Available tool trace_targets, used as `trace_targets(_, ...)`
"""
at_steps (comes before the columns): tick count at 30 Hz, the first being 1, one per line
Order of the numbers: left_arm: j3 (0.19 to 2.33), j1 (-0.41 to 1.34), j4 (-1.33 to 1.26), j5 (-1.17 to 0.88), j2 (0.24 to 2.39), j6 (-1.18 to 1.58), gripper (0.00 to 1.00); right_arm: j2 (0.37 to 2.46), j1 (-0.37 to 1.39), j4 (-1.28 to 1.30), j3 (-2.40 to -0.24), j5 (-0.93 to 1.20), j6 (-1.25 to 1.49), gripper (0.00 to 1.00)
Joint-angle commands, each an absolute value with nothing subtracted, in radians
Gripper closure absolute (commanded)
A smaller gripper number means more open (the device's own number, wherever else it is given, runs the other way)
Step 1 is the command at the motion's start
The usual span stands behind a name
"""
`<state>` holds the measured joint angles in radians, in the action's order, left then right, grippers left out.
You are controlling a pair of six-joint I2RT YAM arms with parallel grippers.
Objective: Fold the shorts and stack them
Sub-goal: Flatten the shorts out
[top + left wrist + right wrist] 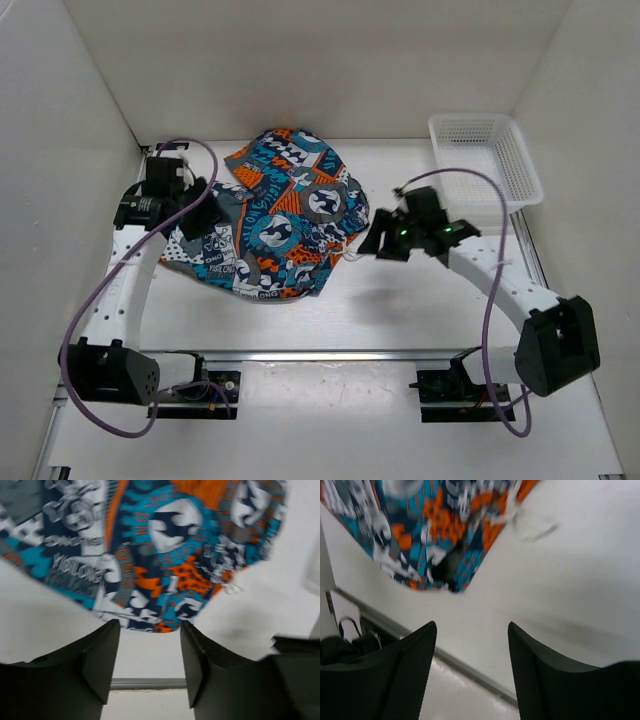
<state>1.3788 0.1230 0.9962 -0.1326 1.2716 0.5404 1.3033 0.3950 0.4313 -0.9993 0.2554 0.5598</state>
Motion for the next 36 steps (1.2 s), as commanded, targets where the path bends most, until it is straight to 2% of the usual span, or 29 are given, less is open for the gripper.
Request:
trace_targets(1, 1.263, 0.025, 1.022, -0.092, 1.217, 0.632, 0.39, 1.38, 0.607, 0.324, -0.933, 0.31, 0.741, 0.35)
trace_targets(3, 1.209, -0.047, 1.013, -0.092, 1.174, 0.653, 0.41, 1.486, 0.717, 0.311, -0.992, 0.282, 0.796, 0.26)
trace_targets(5, 1.209, -0.095, 1.012, -0.104, 1.163, 0.653, 0.41, 1.564, 0.773, 0.389, -1.116, 0.223, 0.805, 0.25)
trace_targets(6, 1.209, -0.104, 1.012, -0.119, 1.152, 0.644, 0.37, 1.642, 0.816, 0.42, -1.161, 0.197, 0.821, 0.25)
trace_targets(9, 1.233, -0.115, 1.025, -0.129, 1.152, 0.623, 0.34, 1.776, 0.874, 0.486, -1.306, 0.073, 0.776, 0.3)
trace_targets(14, 1.233, -0.124, 1.035, -0.138, 1.161, 0.623, 0.34, 1.96, 0.884, 0.541, -1.459, -0.009, 0.723, 0.38)
trace_targets(16, 1.224, -0.133, 1.035, -0.138, 1.152, 0.614, 0.34, 1.989, 0.874, 0.554, -1.482, -0.009, 0.723, 0.5)
trace_targets(17, 1.224, -0.133, 1.035, -0.138, 1.152, 0.614, 0.34, 1.99, 0.874, 0.554, -1.482, -0.009, 0.723, 0.72)
trace_targets(19, 1.224, -0.133, 1.035, -0.138, 1.152, 0.604, 0.34, 1.973, 0.874, 0.554, -1.457, -0.009, 0.723, 0.86)
trace_targets(20, 1.224, -0.133, 1.035, -0.138, 1.152, 0.604, 0.34, 1.95, 0.874, 0.554, -1.424, -0.02, 0.723, 1.0)
trace_targets(24, 1.215, -0.133, 1.025, -0.175, 1.173, 0.595, 0.33, 1.81, 0.822, 0.565, -1.286, -0.122, 0.733, 1.0)
trace_targets(28, 1.215, -0.133, 1.011, -0.213, 1.212, 0.559, 0.24, 1.613, 0.71, 0.59, -1.029, -0.191, 0.742, 1.0)
trace_targets(31, 1.204, -0.133, 1.002, -0.222, 1.236, 0.548, 0.2, 1.484, 0.626, 0.632, -0.956, -0.242, 0.729, 1.0)
trace_targets(33, 1.16, -0.133, 0.988, -0.233, 1.247, 0.548, 0.18, 1.43, 0.598, 0.655, -0.931, -0.273, 0.701, 0.96)
trace_targets(36, 1.068, -0.124, 0.977, -0.233, 1.238, 0.56, 0.18, 1.387, 0.548, 0.712, -0.905, -0.348, 0.701, 0.66)
